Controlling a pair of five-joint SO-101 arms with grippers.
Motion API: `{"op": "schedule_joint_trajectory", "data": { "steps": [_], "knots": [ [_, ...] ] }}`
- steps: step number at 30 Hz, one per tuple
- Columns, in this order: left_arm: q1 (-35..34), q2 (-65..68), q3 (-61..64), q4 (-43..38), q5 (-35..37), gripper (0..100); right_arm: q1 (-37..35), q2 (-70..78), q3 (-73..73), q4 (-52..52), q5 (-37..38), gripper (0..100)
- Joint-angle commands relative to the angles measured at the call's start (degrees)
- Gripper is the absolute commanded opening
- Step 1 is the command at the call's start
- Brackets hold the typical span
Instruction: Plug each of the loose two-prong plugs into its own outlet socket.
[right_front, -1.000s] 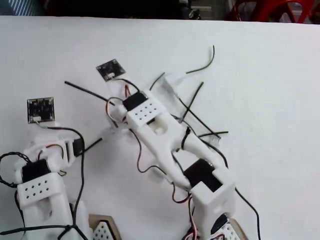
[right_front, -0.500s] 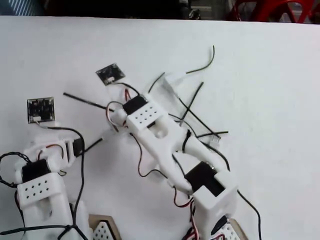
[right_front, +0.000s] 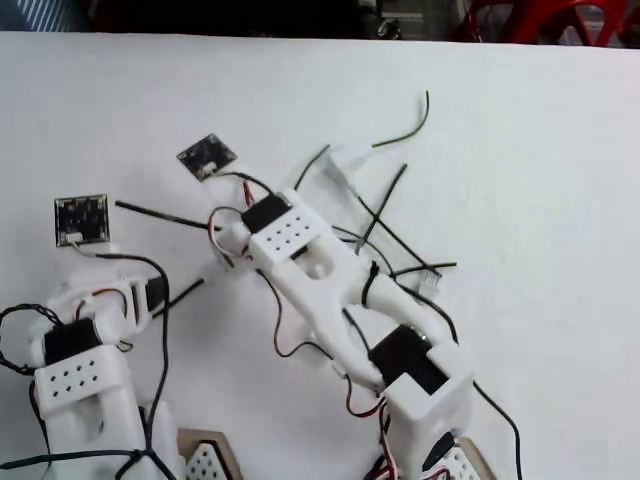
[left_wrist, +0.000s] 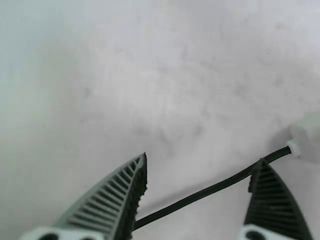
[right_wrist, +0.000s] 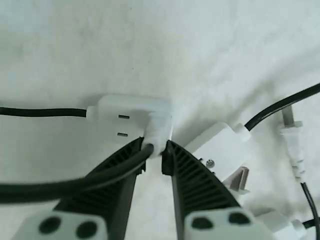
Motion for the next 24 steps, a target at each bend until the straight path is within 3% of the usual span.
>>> {"op": "schedule_joint_trajectory", "data": {
  "steps": [1,13,24],
  "knots": [
    [-0.57,-1.54,0.0,-0.88,0.0,32,1.71,2.68,1.67,-0.84,2.73,1.6],
    [-0.57,-1.54,0.0,-0.88,-0.09,32,-1.27,-0.48,6.77,-1.1,3.6,1.6],
    [-2.15,-1.54,0.0,-0.88,-0.09,32,-1.27,-6.29,15.12,-7.43,3.52,1.6]
  ]
}}
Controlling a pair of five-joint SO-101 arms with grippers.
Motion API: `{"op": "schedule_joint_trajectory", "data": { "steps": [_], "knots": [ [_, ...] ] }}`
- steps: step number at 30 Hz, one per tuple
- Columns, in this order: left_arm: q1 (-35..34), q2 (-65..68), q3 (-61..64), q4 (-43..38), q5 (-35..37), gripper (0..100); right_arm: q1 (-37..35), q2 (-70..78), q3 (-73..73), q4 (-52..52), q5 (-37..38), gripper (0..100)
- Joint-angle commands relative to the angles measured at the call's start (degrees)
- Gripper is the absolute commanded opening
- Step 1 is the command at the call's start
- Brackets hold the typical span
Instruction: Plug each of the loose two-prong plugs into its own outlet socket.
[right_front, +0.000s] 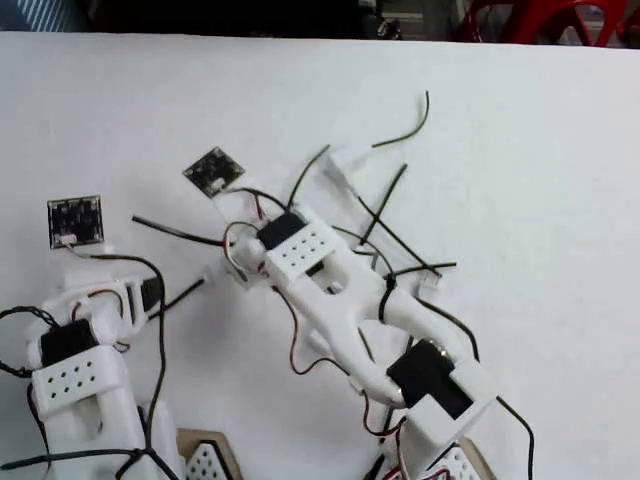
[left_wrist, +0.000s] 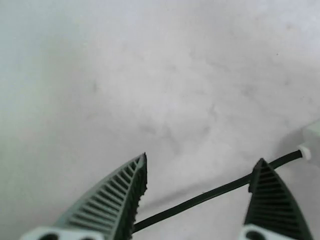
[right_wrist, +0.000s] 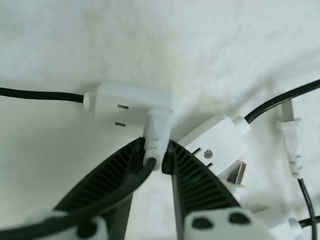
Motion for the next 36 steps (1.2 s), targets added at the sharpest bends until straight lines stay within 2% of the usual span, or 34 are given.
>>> {"op": "schedule_joint_trajectory", "data": {
  "steps": [1,12,26,31,36],
  "knots": [
    [-0.57,-1.54,0.0,-0.88,-0.09,32,-1.54,1.71,1.05,-0.04,0.62,1.6],
    [-0.57,-1.54,0.0,-0.88,-0.09,32,-1.89,13.93,-15.21,9.01,0.62,1.6],
    [-0.57,-1.54,0.0,-0.88,-0.09,32,-1.45,14.37,-21.54,9.1,0.62,1.7],
    [-0.57,-1.54,0.0,-0.88,-0.09,32,2.68,14.73,-27.87,8.66,0.53,1.7],
    [-0.57,-1.54,0.0,-0.88,-0.09,32,9.27,14.81,-29.54,0.13,0.53,1.8]
  ]
}}
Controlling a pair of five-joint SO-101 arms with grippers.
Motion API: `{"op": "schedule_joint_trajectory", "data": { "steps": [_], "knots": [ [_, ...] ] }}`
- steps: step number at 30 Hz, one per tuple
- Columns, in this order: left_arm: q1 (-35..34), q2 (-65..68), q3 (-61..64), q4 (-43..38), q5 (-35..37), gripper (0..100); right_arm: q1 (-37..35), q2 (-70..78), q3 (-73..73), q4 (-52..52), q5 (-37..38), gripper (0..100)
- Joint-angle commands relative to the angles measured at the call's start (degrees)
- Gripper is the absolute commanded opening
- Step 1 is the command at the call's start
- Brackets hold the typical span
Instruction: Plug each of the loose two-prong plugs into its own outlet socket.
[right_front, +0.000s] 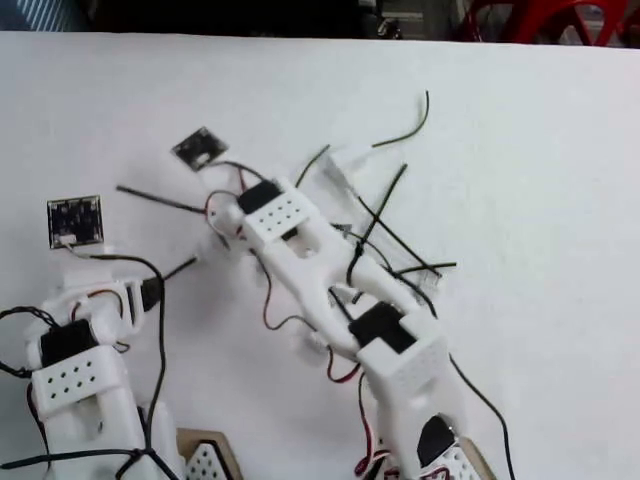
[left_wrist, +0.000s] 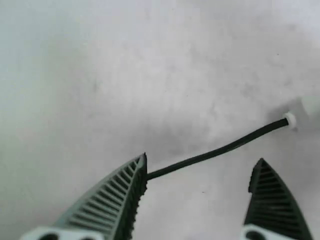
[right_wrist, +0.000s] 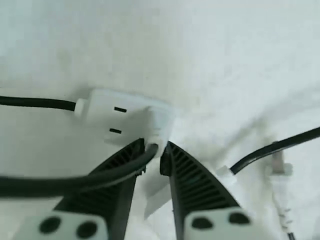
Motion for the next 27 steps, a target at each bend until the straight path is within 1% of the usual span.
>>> {"op": "schedule_joint_trajectory", "data": {
  "steps": [1,4,7,9,15,20,27],
  "knots": [
    [-0.57,-1.63,0.0,-0.88,-0.09,32,5.76,-0.31,-2.46,-6.81,0.26,1.8],
    [-0.57,-1.63,0.0,-0.88,-0.09,32,9.27,-0.4,-2.73,-10.95,-0.53,3.6],
    [-0.57,-1.63,0.0,-0.88,-0.09,32,11.91,-0.92,-2.9,-12.44,-6.07,11.8],
    [-0.57,-1.63,0.0,-0.88,-0.09,32,11.82,-1.54,-2.73,-10.77,-8.0,16.0],
    [-0.57,-1.54,0.0,-0.88,-0.09,32,9.89,-9.19,-2.46,0.22,-8.79,15.6],
    [-0.57,-1.54,0.0,-0.88,-0.09,32,9.89,-17.36,-2.46,10.59,-10.99,13.5],
    [-0.57,-1.54,0.0,-0.88,-0.09,32,10.42,-25.45,-2.37,26.33,-10.73,13.5]
  ]
}}
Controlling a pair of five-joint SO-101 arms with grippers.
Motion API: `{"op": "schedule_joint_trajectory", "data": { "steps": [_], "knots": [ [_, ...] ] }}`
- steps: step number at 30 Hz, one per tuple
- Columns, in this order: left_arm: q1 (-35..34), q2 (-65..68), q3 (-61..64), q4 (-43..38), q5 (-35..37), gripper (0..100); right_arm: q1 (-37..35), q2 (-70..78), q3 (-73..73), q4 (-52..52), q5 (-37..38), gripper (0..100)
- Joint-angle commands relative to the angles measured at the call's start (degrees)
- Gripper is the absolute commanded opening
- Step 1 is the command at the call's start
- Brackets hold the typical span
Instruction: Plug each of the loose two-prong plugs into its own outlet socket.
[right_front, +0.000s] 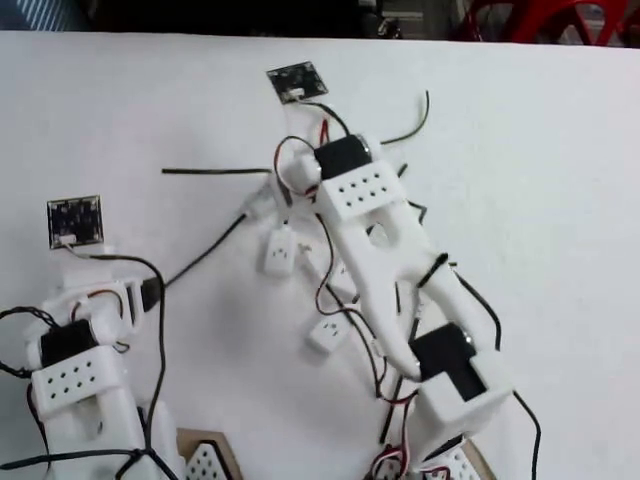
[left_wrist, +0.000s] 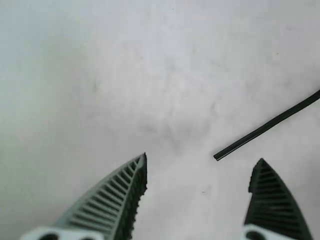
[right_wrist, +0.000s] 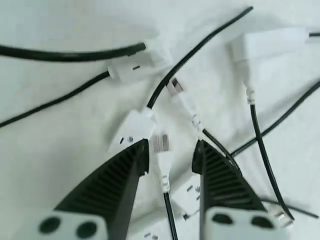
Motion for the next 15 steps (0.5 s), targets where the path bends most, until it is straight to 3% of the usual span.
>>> {"op": "schedule_joint_trajectory", "data": {
  "steps": [1,9,15],
  "knots": [
    [-0.57,-1.54,0.0,-0.88,-0.09,32,0.4,-5.58,-2.29,7.96,-0.18,13.5],
    [-0.57,-1.54,0.09,-0.88,-0.09,32,7.25,-7.43,-1.85,18.86,-0.53,13.5],
    [-0.48,-1.89,0.88,-1.32,-0.09,32,11.38,-12.26,7.21,18.95,-0.18,13.5]
  ]
}}
